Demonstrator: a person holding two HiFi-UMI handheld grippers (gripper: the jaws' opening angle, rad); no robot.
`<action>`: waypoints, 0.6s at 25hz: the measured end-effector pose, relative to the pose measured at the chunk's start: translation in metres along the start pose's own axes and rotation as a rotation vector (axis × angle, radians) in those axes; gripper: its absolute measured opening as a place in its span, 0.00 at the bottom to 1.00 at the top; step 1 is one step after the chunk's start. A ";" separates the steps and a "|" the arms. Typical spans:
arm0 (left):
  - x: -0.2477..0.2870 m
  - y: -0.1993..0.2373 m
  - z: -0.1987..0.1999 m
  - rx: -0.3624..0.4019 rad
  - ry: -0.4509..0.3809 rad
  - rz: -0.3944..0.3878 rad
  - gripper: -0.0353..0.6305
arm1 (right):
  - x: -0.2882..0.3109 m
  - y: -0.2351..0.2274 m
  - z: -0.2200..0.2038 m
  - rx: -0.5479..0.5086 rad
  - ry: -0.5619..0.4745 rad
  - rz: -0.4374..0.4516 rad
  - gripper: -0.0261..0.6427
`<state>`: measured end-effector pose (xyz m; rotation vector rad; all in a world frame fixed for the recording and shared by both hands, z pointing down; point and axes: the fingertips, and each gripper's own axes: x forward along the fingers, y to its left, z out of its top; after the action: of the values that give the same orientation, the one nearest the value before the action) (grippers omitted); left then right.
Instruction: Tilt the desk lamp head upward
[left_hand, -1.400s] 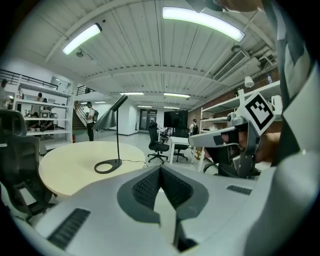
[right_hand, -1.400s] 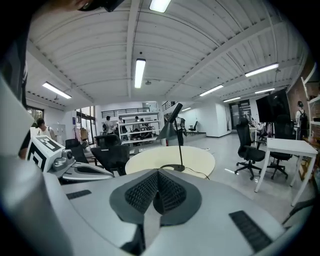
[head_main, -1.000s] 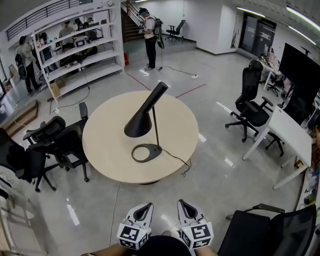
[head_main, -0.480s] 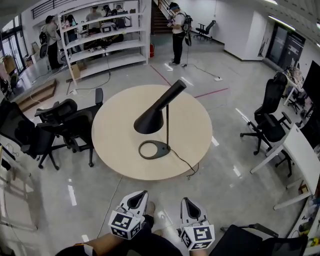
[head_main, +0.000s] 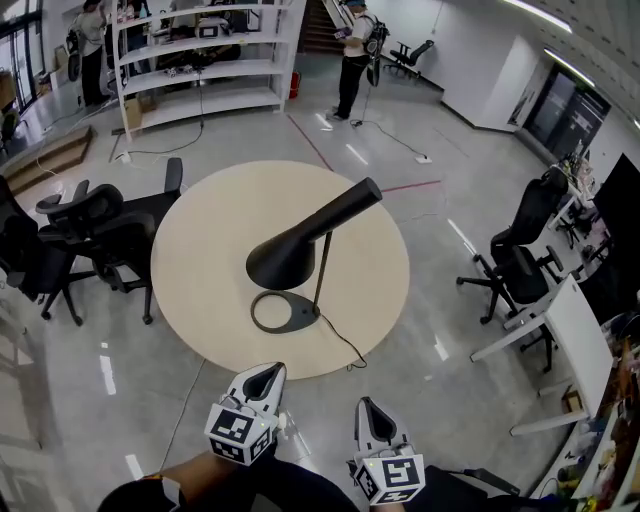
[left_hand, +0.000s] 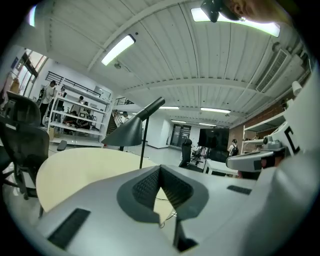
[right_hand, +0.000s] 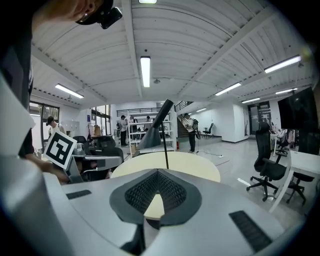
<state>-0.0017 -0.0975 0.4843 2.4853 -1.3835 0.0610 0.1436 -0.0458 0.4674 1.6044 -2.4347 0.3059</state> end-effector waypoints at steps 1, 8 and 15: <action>0.009 0.010 0.005 -0.003 -0.004 -0.004 0.12 | 0.013 -0.001 0.007 -0.010 0.000 0.004 0.05; 0.064 0.078 0.030 -0.039 -0.020 -0.025 0.12 | 0.111 -0.002 0.053 -0.071 -0.005 0.024 0.05; 0.091 0.141 0.037 -0.084 -0.001 -0.027 0.12 | 0.178 0.014 0.120 -0.131 -0.074 0.077 0.05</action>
<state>-0.0746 -0.2521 0.4979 2.4346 -1.3242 -0.0042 0.0548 -0.2311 0.4023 1.4957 -2.5180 0.0986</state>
